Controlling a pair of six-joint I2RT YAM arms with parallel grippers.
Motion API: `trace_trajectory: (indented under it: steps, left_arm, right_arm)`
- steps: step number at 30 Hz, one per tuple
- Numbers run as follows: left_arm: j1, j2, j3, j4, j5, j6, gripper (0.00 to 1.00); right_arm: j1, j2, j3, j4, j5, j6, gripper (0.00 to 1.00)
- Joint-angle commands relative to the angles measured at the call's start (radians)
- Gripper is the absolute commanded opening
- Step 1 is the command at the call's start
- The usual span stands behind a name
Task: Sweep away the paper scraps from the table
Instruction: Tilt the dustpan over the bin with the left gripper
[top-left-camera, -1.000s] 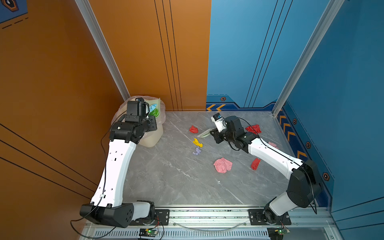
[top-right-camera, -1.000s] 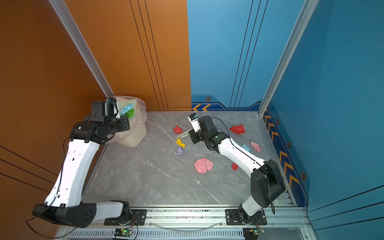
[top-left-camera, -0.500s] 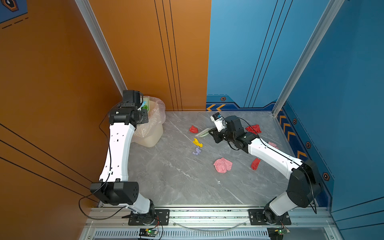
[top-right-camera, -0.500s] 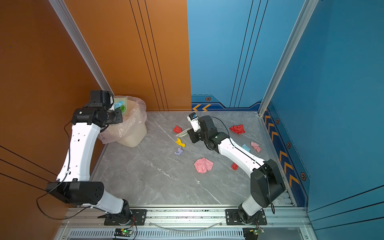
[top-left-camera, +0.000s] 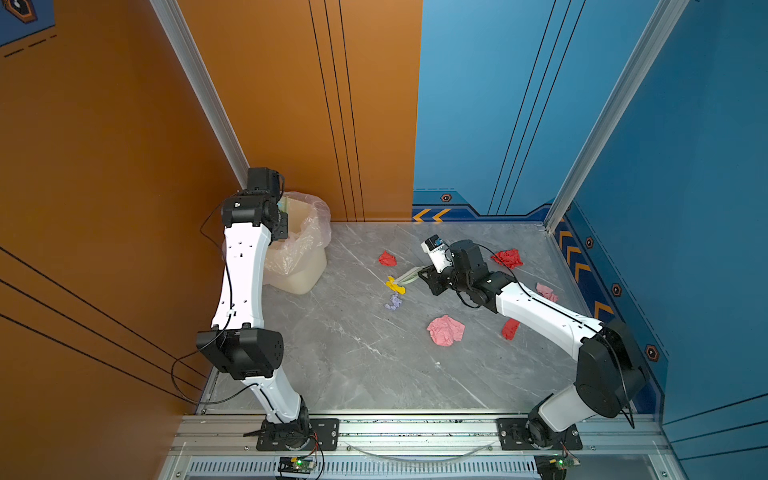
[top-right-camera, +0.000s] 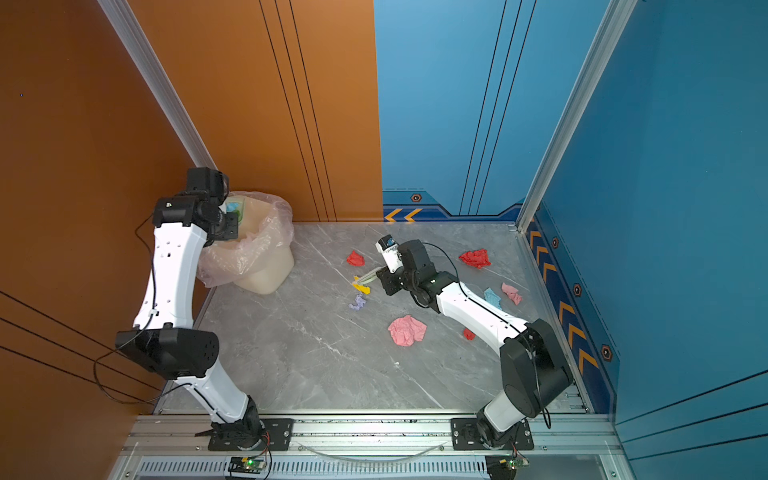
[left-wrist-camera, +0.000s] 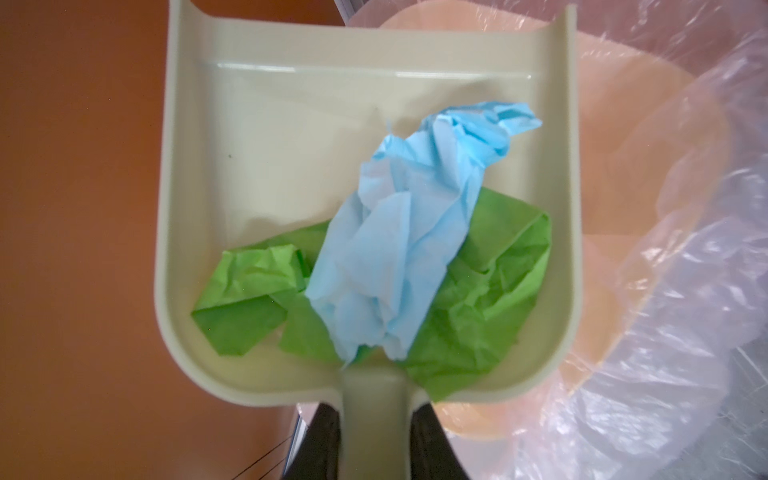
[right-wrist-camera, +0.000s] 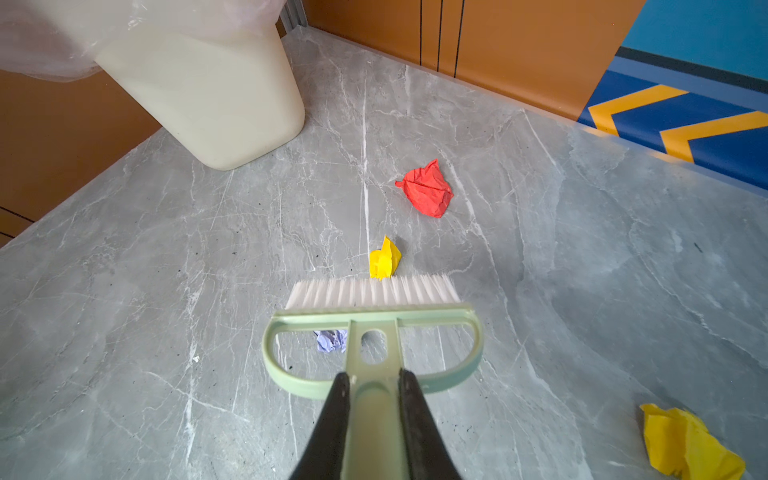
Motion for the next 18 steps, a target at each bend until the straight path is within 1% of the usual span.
trace_trajectory:
  steps: [1,4,9,13,14,18]
  left_arm:
    - [-0.007,0.032,0.075,-0.075,-0.095,0.048,0.05]
    - [-0.019,0.063,0.117,-0.112,-0.154,0.073,0.05]
    - [-0.033,0.079,0.113,-0.12,-0.221,0.119,0.04]
    - [-0.057,0.09,0.111,-0.119,-0.342,0.182,0.04]
    - [-0.06,0.091,0.114,-0.119,-0.36,0.189,0.0]
    - [-0.067,0.085,0.116,-0.119,-0.38,0.2,0.0]
  right_arm:
    - [-0.008,-0.02,-0.008,0.041,-0.02,0.011,0.0]
    - [-0.01,-0.011,-0.006,0.048,-0.03,0.014,0.0]
    - [-0.011,0.002,-0.005,0.058,-0.04,0.021,0.0]
    - [-0.011,0.009,-0.006,0.061,-0.044,0.027,0.0]
    - [-0.011,0.009,-0.005,0.063,-0.046,0.027,0.0]
    - [-0.012,0.006,-0.01,0.069,-0.047,0.034,0.0]
